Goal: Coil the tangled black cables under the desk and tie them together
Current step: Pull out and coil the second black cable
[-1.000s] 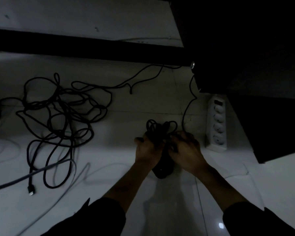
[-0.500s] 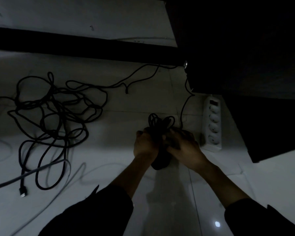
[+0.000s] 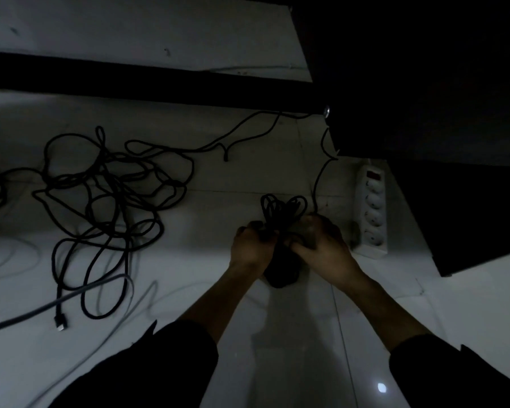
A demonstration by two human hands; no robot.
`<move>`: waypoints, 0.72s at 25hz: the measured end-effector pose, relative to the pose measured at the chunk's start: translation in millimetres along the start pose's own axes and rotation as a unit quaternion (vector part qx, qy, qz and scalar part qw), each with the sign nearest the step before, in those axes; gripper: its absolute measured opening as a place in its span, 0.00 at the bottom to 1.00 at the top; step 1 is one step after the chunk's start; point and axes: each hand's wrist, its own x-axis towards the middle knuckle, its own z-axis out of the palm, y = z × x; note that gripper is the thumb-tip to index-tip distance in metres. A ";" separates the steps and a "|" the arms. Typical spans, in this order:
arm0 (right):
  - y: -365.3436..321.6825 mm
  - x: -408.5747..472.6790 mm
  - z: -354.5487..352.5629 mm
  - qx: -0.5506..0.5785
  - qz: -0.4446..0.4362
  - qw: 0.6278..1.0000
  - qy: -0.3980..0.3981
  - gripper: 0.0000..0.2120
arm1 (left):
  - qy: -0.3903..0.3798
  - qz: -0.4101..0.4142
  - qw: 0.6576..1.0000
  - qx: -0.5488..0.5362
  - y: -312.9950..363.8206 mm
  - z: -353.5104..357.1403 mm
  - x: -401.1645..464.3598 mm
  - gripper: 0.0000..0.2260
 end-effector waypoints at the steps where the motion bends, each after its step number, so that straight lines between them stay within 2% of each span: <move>1: 0.5 0.4 0.4 -0.003 0.001 1.000 -0.003 0.30 | 0.003 -0.003 1.000 -0.008 0.9 -3.2 -2.5 0.19; 6: -7.8 -8.2 -8.2 0.034 0.008 0.999 0.040 0.24 | -0.007 -0.014 0.998 -0.068 -2.1 -21.5 -12.1 0.22; 12: -58.5 -27.9 -6.9 -0.014 0.007 0.996 0.093 0.24 | 0.054 0.018 0.998 -0.036 -21.6 -72.4 -26.5 0.16; 18: -128.8 -30.5 21.4 -0.068 -0.071 0.994 0.043 0.22 | 0.149 0.039 0.988 0.006 -55.0 -152.4 -49.2 0.13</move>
